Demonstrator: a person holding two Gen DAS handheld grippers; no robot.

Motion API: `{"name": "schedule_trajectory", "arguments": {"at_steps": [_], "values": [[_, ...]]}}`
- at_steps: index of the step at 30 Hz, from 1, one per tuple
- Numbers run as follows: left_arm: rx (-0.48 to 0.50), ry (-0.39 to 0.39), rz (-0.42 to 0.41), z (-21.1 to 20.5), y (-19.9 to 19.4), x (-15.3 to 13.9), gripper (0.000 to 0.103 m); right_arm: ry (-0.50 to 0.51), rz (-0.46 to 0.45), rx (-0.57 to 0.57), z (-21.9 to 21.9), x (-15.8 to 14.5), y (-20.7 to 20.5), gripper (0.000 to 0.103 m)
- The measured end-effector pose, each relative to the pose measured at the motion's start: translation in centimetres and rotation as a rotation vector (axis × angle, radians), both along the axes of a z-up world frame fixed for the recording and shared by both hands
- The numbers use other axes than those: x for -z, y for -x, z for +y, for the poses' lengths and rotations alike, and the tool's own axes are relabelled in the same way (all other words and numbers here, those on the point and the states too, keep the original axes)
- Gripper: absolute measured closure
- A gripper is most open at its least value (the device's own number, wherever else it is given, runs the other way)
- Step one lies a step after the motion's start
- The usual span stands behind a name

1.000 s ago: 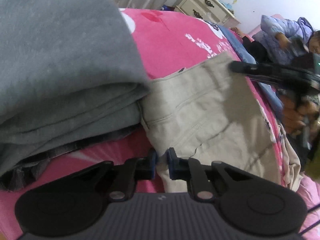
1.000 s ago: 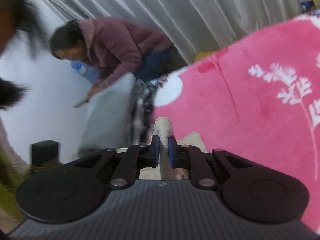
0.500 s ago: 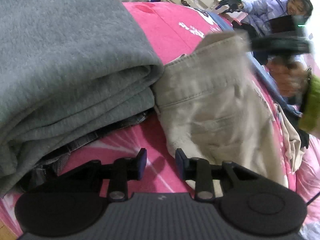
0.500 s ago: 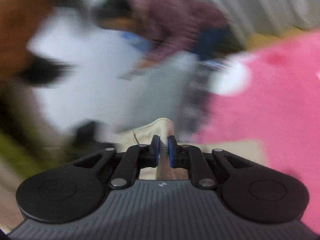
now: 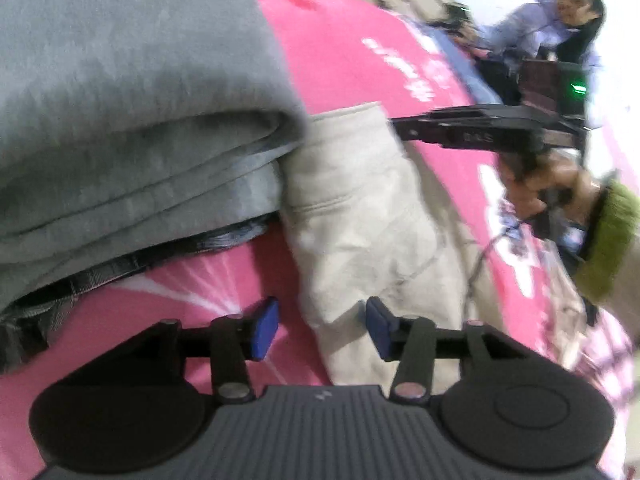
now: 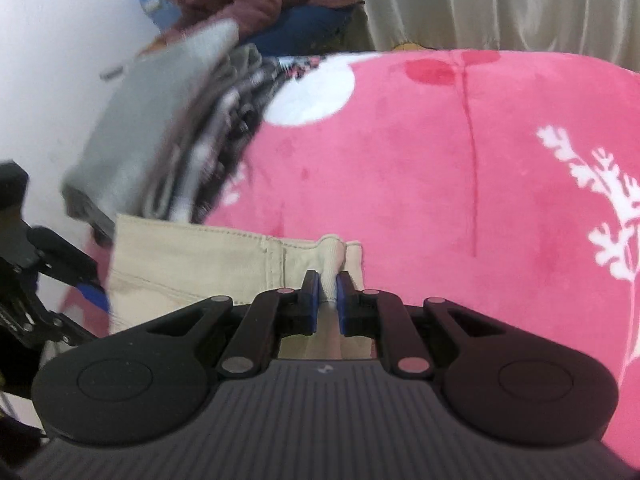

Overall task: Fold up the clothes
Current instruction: 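Grasp the folded trousers with both grippers and press them beside the grey garment, then open both grippers and move them away from the folded trousers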

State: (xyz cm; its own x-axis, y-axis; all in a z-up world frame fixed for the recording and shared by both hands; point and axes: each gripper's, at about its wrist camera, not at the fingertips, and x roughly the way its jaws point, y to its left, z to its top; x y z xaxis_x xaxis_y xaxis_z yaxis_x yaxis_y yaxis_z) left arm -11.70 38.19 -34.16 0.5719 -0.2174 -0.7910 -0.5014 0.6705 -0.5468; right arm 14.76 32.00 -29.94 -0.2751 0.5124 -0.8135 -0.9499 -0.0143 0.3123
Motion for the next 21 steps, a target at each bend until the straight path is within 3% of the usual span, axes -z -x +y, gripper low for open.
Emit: {"name": "schedule_trajectory", "arguments": {"at_steps": [1, 2, 4, 8, 12, 13, 16, 18, 21], "values": [[-0.018, 0.001, 0.006, -0.1, -0.2, 0.2, 0.078, -0.007, -0.016, 0.001, 0.1, 0.2, 0.2, 0.095], [-0.018, 0.004, 0.008, -0.3, -0.3, 0.1, 0.086, -0.017, -0.032, 0.003, 0.1, 0.2, 0.5, 0.095], [-0.025, -0.006, 0.022, -0.7, -0.3, -0.3, 0.094, -0.042, -0.071, 0.005, 0.1, -0.1, 1.1, 0.095], [-0.040, -0.007, 0.054, -1.0, -0.3, -0.3, 0.094, -0.076, -0.105, 0.055, -0.1, 0.7, 1.7, 0.095], [0.003, -0.053, 0.055, -0.9, 0.3, -1.1, 0.086, -0.102, -0.116, 0.138, -0.5, 0.7, 2.0, 0.091], [0.022, -0.077, 0.054, -0.9, 0.7, -1.9, 0.085, -0.109, -0.123, 0.178, -0.8, 0.1, 1.8, 0.083], [0.088, -0.149, 0.035, -1.0, 2.1, -4.7, 0.085, -0.182, -0.132, 0.323, -3.2, -3.3, 0.7, 0.082], [0.129, -0.188, -0.027, -1.2, 2.6, -7.3, 0.085, -0.232, -0.111, 0.403, -5.5, -6.1, 0.4, 0.081], [0.150, -0.199, -0.133, -1.6, 0.5, -9.4, 0.081, -0.239, -0.133, 0.372, -8.3, -9.0, 2.8, 0.081]]}}
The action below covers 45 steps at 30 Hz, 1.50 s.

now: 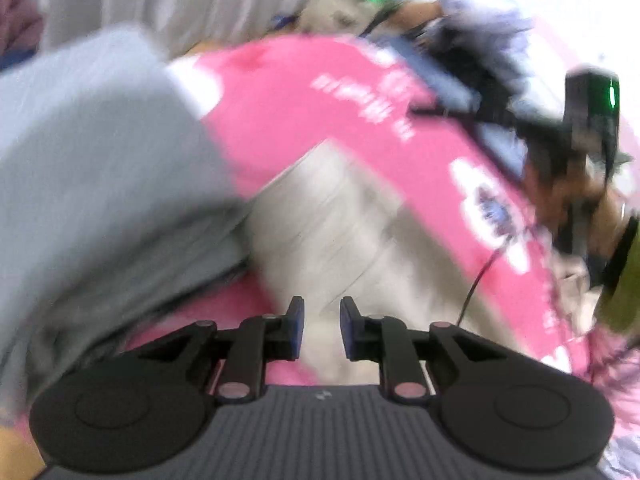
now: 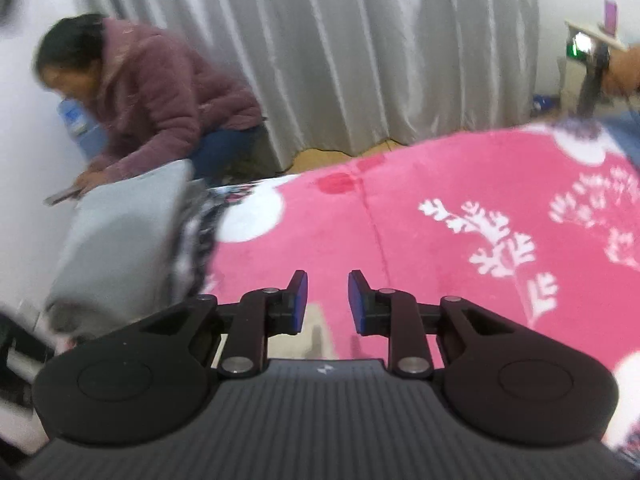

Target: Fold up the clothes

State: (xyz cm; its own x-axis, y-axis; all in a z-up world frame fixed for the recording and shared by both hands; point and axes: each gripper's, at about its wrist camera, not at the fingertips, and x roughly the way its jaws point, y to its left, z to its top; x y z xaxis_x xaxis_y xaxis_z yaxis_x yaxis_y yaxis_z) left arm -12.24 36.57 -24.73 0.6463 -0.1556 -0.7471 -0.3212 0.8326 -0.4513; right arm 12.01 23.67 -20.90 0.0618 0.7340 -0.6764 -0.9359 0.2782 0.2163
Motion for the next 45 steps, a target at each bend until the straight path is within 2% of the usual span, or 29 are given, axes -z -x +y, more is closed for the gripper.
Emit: {"name": "schedule_trajectory", "arguments": {"at_steps": [3, 5, 7, 10, 13, 15, 19, 23, 27, 28, 30, 31, 33, 34, 37, 38, 42, 45], "values": [[0.023, -0.022, -0.042, -0.6, -4.0, 1.1, 0.080, 0.098, -0.013, -0.040, -2.1, -0.2, 3.4, 0.081], [0.033, -0.037, -0.026, -0.8, -7.1, 2.7, 0.080, 0.192, -0.023, -0.037, -3.6, 0.5, 5.6, 0.083], [0.034, -0.104, 0.032, -0.8, -8.5, 4.6, 0.082, 0.258, -0.012, -0.008, -5.7, 1.2, 7.2, 0.083], [0.072, -0.137, 0.068, -0.4, -9.2, 7.1, 0.081, 0.337, 0.030, 0.092, -9.8, 2.2, 9.3, 0.083], [0.123, -0.191, 0.058, -0.9, -8.5, 6.3, 0.078, 0.449, 0.020, 0.249, -14.4, 3.5, 10.7, 0.083], [0.123, -0.195, 0.048, -0.9, -9.0, 5.6, 0.080, 0.493, 0.000, 0.369, -17.4, 3.7, 11.5, 0.084], [0.157, -0.209, -0.045, -2.4, -10.1, 3.4, 0.077, 0.489, -0.049, 0.552, -21.7, 2.4, 13.8, 0.084], [0.296, -0.217, -0.053, -6.2, -14.0, 3.8, 0.077, 0.498, -0.089, 0.648, -24.1, 3.0, 14.3, 0.084], [0.423, -0.294, -0.008, -9.5, -16.6, 6.9, 0.077, 0.381, -0.105, 0.621, -24.4, 3.8, 13.4, 0.084], [0.429, -0.319, -0.002, -9.7, -16.9, 7.5, 0.083, 0.358, -0.122, 0.586, -24.2, 4.2, 13.6, 0.084], [0.433, -0.342, 0.001, -9.6, -17.1, 8.3, 0.087, 0.335, -0.166, 0.502, -23.4, 5.6, 14.0, 0.084], [0.433, -0.335, 0.003, -9.4, -17.2, 8.3, 0.088, 0.373, -0.190, 0.480, -23.4, 6.9, 14.1, 0.086], [0.433, -0.326, 0.012, -9.1, -17.2, 8.2, 0.091, 0.520, -0.244, 0.463, -24.1, 10.5, 14.1, 0.087], [0.435, -0.332, 0.016, -9.1, -17.2, 8.1, 0.091, 0.558, -0.270, 0.482, -25.2, 11.7, 14.3, 0.086], [0.448, -0.367, 0.023, -9.5, -17.2, 7.8, 0.091, 0.596, -0.231, 0.660, -28.7, 10.6, 15.0, 0.086], [0.452, -0.381, 0.025, -9.8, -17.3, 7.8, 0.091, 0.600, -0.232, 0.686, -29.3, 10.1, 15.5, 0.087], [0.469, -0.427, 0.030, -10.4, -17.3, 7.8, 0.091, 0.551, -0.282, 0.689, -29.9, 8.6, 17.8, 0.087], [0.496, -0.475, 0.038, -11.1, -17.4, 7.7, 0.091, 0.562, -0.266, 0.629, -30.4, 10.4, 17.7, 0.089]]}}
